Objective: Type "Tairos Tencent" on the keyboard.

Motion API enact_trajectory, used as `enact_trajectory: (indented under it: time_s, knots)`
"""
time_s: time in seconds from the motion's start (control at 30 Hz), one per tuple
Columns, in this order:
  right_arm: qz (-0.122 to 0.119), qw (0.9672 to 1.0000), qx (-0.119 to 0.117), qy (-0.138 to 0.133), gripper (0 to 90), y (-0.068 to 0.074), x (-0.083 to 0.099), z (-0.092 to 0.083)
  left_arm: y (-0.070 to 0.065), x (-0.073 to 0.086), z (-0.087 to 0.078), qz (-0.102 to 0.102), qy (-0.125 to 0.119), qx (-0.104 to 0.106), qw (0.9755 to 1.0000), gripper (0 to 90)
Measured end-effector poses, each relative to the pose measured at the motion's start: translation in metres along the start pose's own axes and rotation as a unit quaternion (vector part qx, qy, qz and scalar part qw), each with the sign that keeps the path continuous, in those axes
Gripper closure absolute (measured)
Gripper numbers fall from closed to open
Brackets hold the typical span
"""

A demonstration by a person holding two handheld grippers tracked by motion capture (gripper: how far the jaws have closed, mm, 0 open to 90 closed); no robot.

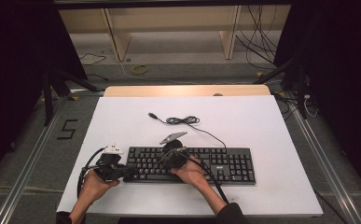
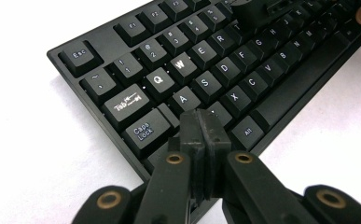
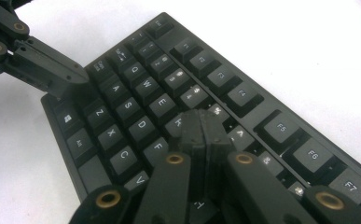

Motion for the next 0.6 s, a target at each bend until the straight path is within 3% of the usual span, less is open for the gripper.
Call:
enact_trajectory:
  time_s: [0.6]
  knots:
    - [0.0, 1.0, 0.005, 0.008, 90.0, -0.0008, 0.0033, 0.0034, 0.0024, 0.0025, 0.0048, -0.004, 0.008, 0.003, 1.0, 89.1]
Point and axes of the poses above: each handheld gripper's, and its own axes: z roughly forward along the jaws, x roughly out of its underside, y roughly to its left, the point moved 4 cm from there along z, roughly forward along the jaws, and after that the axes turned 11 degrees about -z, right-handed, at the moved point
